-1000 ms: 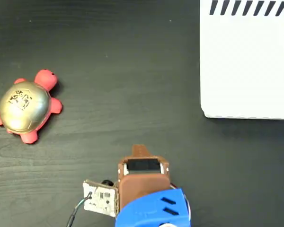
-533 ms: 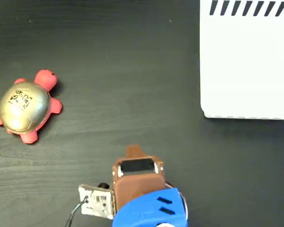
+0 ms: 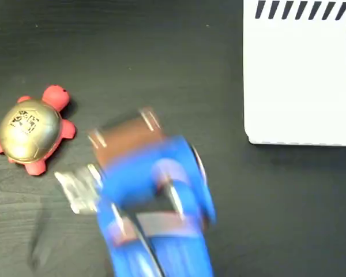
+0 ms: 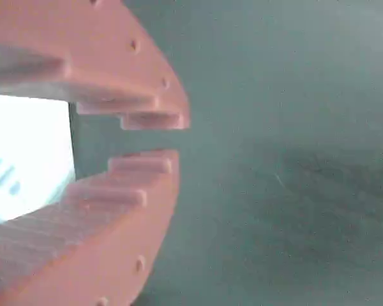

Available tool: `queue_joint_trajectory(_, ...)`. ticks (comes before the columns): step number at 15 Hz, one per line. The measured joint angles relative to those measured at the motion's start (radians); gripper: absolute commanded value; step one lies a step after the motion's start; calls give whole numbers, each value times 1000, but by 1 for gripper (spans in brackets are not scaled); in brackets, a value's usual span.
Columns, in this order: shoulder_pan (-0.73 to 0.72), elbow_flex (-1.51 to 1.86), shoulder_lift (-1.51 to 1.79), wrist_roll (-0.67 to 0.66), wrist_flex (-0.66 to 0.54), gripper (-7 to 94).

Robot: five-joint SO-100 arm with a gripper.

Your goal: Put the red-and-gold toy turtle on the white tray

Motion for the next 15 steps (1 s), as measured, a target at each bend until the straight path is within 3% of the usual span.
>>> queue_joint_trajectory(7,-173,-560,-561,-299,284,0)
queue_joint_trajectory(13,-307,-810,-810,-321,337,1)
queue_joint_trajectory(15,-316,-890,-873,-319,362,25)
